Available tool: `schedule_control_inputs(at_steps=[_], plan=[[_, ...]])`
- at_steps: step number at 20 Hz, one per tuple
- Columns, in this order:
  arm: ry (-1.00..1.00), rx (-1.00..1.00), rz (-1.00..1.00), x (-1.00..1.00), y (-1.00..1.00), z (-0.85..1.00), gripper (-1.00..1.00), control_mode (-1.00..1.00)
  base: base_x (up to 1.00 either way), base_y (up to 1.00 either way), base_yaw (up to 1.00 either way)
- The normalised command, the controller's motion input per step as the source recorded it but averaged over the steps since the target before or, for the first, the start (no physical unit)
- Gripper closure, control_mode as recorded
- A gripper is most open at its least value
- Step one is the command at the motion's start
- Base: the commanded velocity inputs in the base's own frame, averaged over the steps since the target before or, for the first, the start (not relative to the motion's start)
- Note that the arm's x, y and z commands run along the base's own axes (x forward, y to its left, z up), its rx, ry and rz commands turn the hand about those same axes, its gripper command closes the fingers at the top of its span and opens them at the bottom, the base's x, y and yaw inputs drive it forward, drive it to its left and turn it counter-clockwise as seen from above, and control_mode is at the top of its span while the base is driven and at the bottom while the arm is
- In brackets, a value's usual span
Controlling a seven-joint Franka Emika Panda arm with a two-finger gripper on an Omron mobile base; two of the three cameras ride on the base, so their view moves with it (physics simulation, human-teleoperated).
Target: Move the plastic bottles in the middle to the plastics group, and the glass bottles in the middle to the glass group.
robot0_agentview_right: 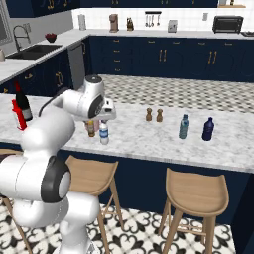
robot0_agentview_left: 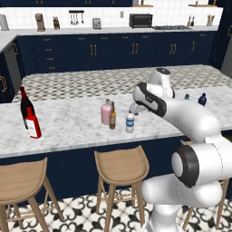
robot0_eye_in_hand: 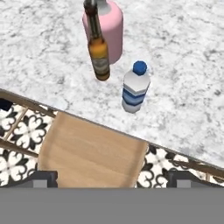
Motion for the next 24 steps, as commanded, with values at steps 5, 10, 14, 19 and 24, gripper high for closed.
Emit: schedule_control_inputs(at_steps=[5, 10, 14, 19, 24], plan=[[-0.06, -0.02, 0.01, 0.44, 0.05, -0.38, -1.00, -1.00, 0.00, 0.00, 0.00], [0.00, 0.00, 0.00, 0.55, 0.00, -0.16, -1.00, -1.00, 0.00, 0.00, 0.00], [0.00, 0.00, 0.00, 0.45, 0.00, -0.11, -1.00, -1.00, 0.00, 0.00, 0.00], [0.00, 0.00, 0.00, 0.45, 0.07, -0.16, -1.00, -1.00, 0.00, 0.00, 0.00], [0.00, 0.00, 0.00, 0.29, 0.05, -0.22, -1.00, -1.00, 0.00, 0.00, 0.00]])
